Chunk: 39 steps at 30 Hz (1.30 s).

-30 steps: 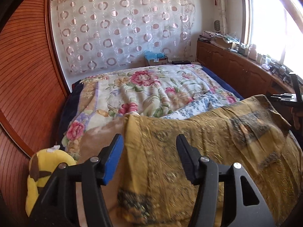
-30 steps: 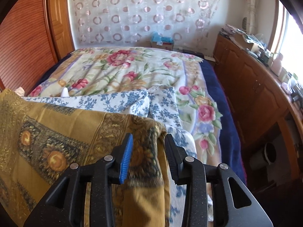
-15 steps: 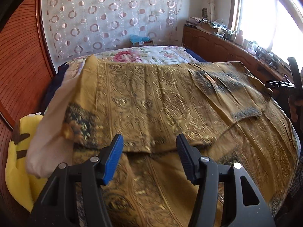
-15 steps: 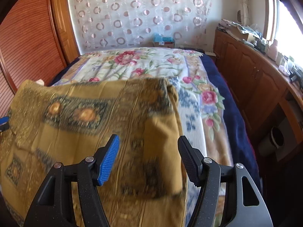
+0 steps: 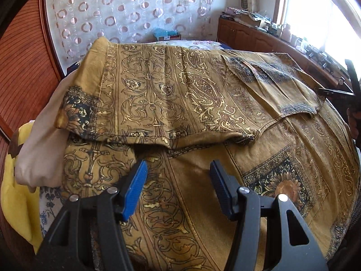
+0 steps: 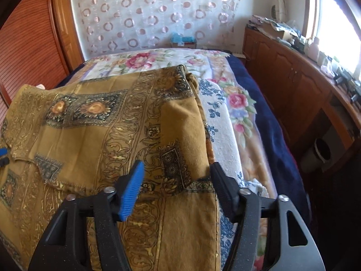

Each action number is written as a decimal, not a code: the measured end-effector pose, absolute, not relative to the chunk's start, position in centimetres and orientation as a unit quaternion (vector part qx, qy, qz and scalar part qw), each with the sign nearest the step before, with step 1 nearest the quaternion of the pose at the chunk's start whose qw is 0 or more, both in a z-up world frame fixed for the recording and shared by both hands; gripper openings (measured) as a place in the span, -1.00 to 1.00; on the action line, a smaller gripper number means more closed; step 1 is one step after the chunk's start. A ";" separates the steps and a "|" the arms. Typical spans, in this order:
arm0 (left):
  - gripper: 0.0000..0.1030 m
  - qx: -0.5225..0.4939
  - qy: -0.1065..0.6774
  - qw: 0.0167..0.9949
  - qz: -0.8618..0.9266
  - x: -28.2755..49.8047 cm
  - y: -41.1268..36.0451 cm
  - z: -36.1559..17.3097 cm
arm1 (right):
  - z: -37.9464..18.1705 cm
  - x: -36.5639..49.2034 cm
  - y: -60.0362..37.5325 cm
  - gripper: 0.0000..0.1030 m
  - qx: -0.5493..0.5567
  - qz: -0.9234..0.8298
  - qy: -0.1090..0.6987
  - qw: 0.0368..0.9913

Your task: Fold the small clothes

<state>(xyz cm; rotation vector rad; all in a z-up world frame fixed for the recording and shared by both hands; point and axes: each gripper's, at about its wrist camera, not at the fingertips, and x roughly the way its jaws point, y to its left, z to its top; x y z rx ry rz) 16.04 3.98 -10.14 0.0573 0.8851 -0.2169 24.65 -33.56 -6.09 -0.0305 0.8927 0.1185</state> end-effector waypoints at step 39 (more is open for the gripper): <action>0.31 -0.009 0.341 0.938 -0.056 14.6 10.6 -3.5 | -7.5 25.3 -33.8 -0.30 -0.008 0.060 0.433 0.899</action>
